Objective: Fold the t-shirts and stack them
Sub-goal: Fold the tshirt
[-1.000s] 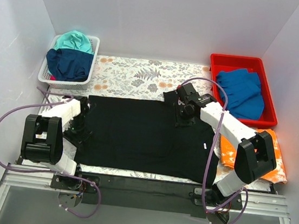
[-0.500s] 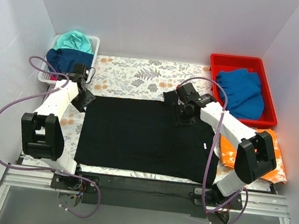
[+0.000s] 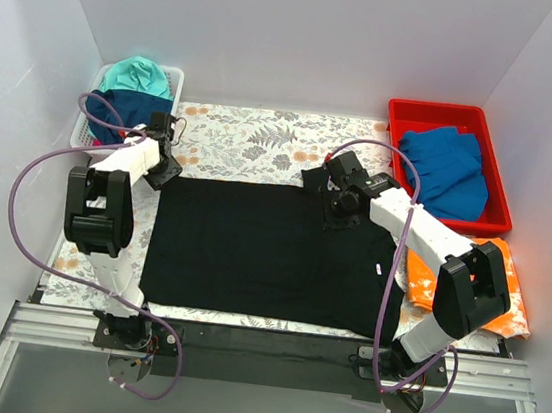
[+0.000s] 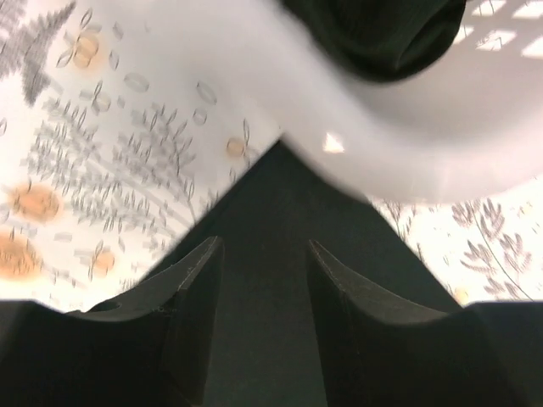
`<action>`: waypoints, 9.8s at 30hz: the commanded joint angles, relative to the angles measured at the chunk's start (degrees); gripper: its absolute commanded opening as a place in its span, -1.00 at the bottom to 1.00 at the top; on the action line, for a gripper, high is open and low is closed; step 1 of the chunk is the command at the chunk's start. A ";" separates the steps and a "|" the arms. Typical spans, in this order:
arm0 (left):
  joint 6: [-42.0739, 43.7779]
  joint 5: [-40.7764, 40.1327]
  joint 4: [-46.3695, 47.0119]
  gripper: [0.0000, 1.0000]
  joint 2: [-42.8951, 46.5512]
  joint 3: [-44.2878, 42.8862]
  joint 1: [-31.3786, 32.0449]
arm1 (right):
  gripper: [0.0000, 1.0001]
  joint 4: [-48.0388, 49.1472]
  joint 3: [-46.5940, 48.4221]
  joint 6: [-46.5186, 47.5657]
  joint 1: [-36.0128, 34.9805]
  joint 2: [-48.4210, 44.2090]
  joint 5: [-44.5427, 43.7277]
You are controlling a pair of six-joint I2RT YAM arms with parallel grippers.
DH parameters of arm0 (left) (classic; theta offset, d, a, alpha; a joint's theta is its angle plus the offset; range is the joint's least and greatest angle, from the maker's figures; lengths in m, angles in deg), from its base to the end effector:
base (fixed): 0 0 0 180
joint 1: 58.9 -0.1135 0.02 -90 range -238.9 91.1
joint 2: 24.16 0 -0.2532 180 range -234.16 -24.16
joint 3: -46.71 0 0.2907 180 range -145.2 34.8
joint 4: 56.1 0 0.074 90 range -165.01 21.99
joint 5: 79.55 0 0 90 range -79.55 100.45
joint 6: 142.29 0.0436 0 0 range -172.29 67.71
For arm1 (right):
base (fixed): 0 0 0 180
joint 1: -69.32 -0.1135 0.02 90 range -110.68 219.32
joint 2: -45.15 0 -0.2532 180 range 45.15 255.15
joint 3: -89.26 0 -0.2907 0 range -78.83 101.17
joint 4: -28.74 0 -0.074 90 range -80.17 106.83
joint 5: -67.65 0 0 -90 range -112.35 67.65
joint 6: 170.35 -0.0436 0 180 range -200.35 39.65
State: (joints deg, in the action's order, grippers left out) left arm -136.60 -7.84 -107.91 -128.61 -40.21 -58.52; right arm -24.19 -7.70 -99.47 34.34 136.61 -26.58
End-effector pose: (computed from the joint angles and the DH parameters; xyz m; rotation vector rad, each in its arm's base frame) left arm 0.4012 0.0110 0.1632 -1.8392 1.9283 -0.0101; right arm 0.3053 0.2097 0.2210 -0.3415 2.6329 0.2210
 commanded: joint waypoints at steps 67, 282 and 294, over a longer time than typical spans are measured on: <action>9.61 -4.30 4.92 -1.00 -10.52 2.50 4.36 | -0.25 1.82 5.68 1.10 0.35 5.75 -0.51; -13.59 -7.18 -27.68 -0.11 16.90 17.09 4.10 | -0.48 4.37 -21.65 -1.72 22.15 -21.23 2.65; -6.57 2.54 -17.25 -0.12 18.04 6.80 2.78 | -0.50 5.24 -17.61 -1.01 22.06 -16.50 0.98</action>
State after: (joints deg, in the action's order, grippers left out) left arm -146.22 -9.98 -131.06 -114.42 -30.55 -55.70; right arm -20.36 -29.03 -101.06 56.24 118.63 -25.13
